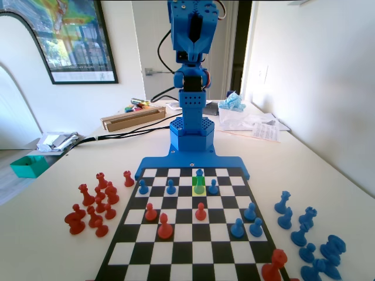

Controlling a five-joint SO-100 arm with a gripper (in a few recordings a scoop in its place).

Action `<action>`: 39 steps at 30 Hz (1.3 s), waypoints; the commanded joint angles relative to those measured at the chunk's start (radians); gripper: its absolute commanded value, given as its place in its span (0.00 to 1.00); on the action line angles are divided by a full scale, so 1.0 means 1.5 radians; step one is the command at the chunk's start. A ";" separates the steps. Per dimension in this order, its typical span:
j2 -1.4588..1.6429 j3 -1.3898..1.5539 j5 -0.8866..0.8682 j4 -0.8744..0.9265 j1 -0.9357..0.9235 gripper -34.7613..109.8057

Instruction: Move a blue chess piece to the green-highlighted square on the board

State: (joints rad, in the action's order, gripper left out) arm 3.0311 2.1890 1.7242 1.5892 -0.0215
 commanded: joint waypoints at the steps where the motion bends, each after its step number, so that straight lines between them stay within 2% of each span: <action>1: 0.013 -0.004 0.004 -0.011 -0.004 0.25; 28: 0.013 -0.004 0.004 -0.011 -0.002 0.27; 36: 0.013 -0.004 0.005 -0.011 0.001 0.25; 39: 0.013 -0.006 0.037 -0.011 0.010 0.25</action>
State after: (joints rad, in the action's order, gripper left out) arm 3.0311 2.1890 1.7288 1.5892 -0.0107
